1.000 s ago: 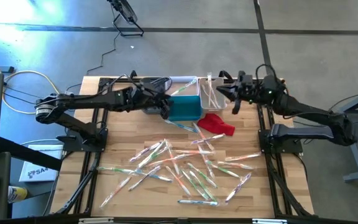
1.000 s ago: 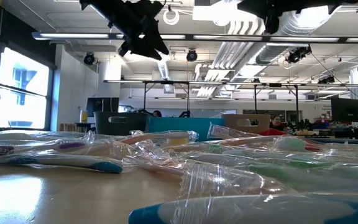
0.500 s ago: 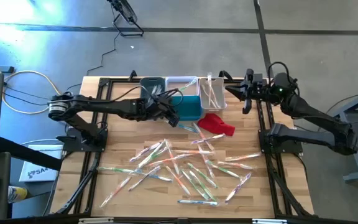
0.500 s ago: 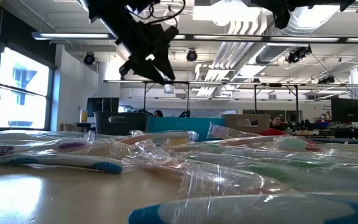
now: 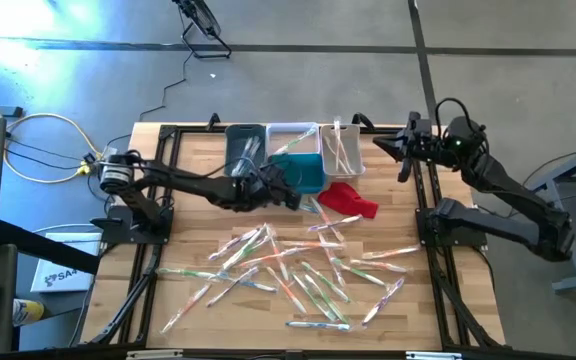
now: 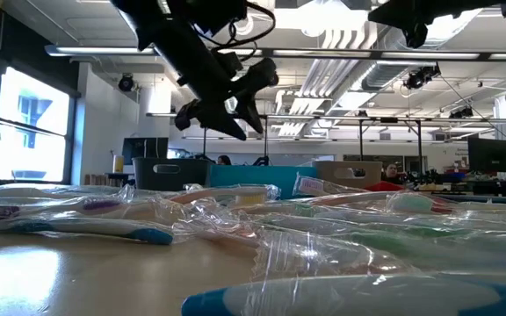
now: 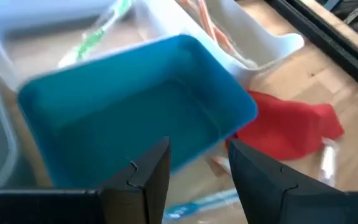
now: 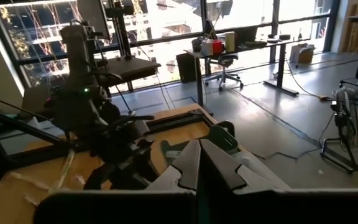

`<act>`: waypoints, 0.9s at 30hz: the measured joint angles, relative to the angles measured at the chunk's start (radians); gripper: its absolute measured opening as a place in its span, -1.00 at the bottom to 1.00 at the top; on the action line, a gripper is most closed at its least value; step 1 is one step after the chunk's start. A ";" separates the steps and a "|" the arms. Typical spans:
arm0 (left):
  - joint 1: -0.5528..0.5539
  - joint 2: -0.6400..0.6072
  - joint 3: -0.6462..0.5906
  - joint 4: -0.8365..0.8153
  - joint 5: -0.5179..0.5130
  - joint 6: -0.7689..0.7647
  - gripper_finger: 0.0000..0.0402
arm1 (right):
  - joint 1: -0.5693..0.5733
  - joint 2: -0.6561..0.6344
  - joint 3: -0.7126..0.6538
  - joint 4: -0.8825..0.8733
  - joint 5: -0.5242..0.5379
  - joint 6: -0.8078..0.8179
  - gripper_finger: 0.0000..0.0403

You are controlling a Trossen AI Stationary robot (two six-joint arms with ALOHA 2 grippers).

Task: Pick & Place Toothbrushes
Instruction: Put the top blue toothbrush into the gray bin

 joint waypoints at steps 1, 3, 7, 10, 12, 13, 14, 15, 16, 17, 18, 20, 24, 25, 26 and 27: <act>-0.009 0.005 0.000 0.001 -0.001 -0.019 -0.21 | -0.004 0.000 0.000 -0.002 0.000 -0.008 -0.98; -0.028 0.016 0.000 0.002 -0.004 -0.047 -0.21 | -0.011 0.000 0.000 -0.007 0.000 -0.015 -0.98; -0.068 0.023 0.000 0.002 -0.029 -0.098 -0.21 | -0.024 0.000 0.000 -0.005 0.000 -0.016 -0.98; -0.099 0.023 0.000 0.000 -0.062 -0.136 -0.21 | -0.033 0.000 0.000 -0.007 0.000 -0.017 -0.98; -0.116 0.023 0.000 -0.001 -0.086 -0.154 -0.21 | -0.041 0.000 0.000 -0.011 0.000 -0.021 -0.98; -0.123 0.023 0.000 -0.001 -0.099 -0.164 -0.21 | -0.044 0.000 0.000 -0.013 0.000 -0.026 -0.98; -0.129 0.023 0.000 -0.002 -0.103 -0.172 -0.21 | -0.047 0.001 0.000 -0.016 0.000 -0.032 -0.98; -0.134 0.023 0.000 -0.003 -0.105 -0.184 -0.21 | -0.051 0.000 0.000 -0.018 0.000 -0.035 -0.98; -0.135 0.025 0.000 -0.005 -0.106 -0.196 -0.21 | -0.054 0.001 0.000 -0.018 0.000 -0.035 -0.98; -0.136 0.035 0.001 -0.002 -0.108 -0.212 -0.21 | -0.056 0.001 0.000 -0.018 0.000 -0.035 -0.98; -0.136 0.044 0.002 -0.003 -0.108 -0.232 -0.21 | -0.057 0.001 0.000 -0.018 0.000 -0.035 -0.98; -0.139 0.066 -0.001 -0.015 -0.101 -0.276 -0.21 | -0.057 0.001 0.000 -0.018 0.000 -0.035 -0.98; -0.139 0.118 0.000 -0.002 -0.087 -0.363 -0.21 | -0.057 0.001 0.000 -0.019 0.000 -0.035 -0.98; -0.139 0.131 0.000 -0.004 -0.085 -0.380 -0.21 | -0.057 0.001 0.000 -0.019 0.000 -0.036 -0.98; -0.139 0.141 0.000 0.000 -0.083 -0.396 -0.21 | -0.057 0.001 0.000 -0.019 0.000 -0.035 -0.98; -0.139 0.147 0.000 0.000 -0.078 -0.409 -0.21 | -0.057 0.001 0.000 -0.020 0.000 -0.036 -0.98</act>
